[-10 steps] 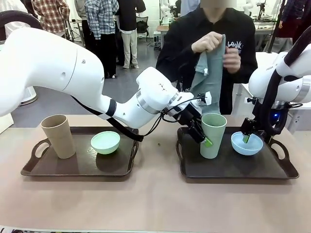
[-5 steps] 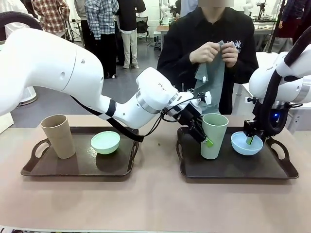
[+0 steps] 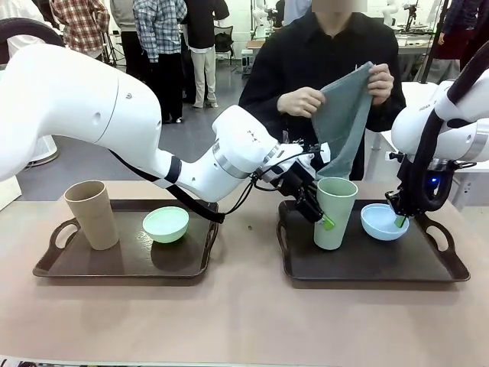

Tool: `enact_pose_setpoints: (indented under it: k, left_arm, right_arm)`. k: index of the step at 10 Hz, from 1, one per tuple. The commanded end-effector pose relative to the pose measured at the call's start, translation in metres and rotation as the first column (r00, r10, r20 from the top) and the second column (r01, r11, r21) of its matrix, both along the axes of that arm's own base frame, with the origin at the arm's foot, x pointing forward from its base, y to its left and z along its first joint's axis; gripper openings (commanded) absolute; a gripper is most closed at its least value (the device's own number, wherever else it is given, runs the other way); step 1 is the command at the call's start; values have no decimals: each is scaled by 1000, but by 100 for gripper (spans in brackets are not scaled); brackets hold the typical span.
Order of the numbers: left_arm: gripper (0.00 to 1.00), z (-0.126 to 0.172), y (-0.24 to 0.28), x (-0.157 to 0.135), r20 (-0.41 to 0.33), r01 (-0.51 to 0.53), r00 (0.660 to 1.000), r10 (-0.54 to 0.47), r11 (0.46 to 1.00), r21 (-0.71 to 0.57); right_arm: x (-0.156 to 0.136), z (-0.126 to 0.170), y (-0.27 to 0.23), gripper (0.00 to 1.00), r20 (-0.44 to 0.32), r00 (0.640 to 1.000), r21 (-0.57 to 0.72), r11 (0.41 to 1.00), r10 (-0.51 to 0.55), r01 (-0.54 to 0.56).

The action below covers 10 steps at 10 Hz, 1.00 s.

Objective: Set up a tray with a mat and arrange the tableware.
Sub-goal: Pick up the Picnic Bowl and Reusable plastic cup from the Handle tray in front of the human's position and hold them in the air.

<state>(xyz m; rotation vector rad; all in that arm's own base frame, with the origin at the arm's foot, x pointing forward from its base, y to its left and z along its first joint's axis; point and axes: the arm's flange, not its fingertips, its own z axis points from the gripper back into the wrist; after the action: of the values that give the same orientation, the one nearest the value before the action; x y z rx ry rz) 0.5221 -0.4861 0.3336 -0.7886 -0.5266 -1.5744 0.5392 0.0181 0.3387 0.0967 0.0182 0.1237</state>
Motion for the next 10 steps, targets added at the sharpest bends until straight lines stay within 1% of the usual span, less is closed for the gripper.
enact_pose_setpoints:
  k: [1,2,3,4,5,6,7,8,9,10]
  left_arm:
    - [0,9,8,-9,-2,-37,999,37,999,-12]
    - [0,17,15,-13,-25,-45,999,44,999,-31]
    - [0,33,28,-23,-21,-58,998,57,997,-53]
    - [0,60,45,-38,-4,-85,996,85,993,-86]
    - [0,96,62,-52,31,-118,992,123,986,-118]
    - [0,134,77,-66,79,-127,987,140,982,-143]
    - [0,170,88,-82,125,-147,978,165,979,-141]
    - [0,193,93,-94,163,-150,972,170,980,-130]
    - [0,209,94,-102,183,-154,968,174,981,-116]
    - [0,217,93,-108,191,-143,969,158,986,-89]
  right_arm:
    - [-2,-9,-4,0,0,1000,-26,1000,-9,9]
    - [-3,-5,-4,0,-17,1000,-39,999,-21,21]
    - [-12,7,-3,0,-24,1000,-36,999,4,-5]
    - [-33,29,-4,0,8,1000,-55,998,26,-25]
    - [-58,54,-10,0,34,998,-50,998,50,-48]
    - [-82,79,-17,0,54,995,-16,996,89,-88]
    - [-112,108,-26,0,102,991,-19,996,89,-88]
    - [-135,132,-32,0,151,982,3,994,112,-114]
    - [-155,154,-36,0,205,969,59,987,137,-152]
    - [-171,170,-37,0,256,958,86,984,132,-159]
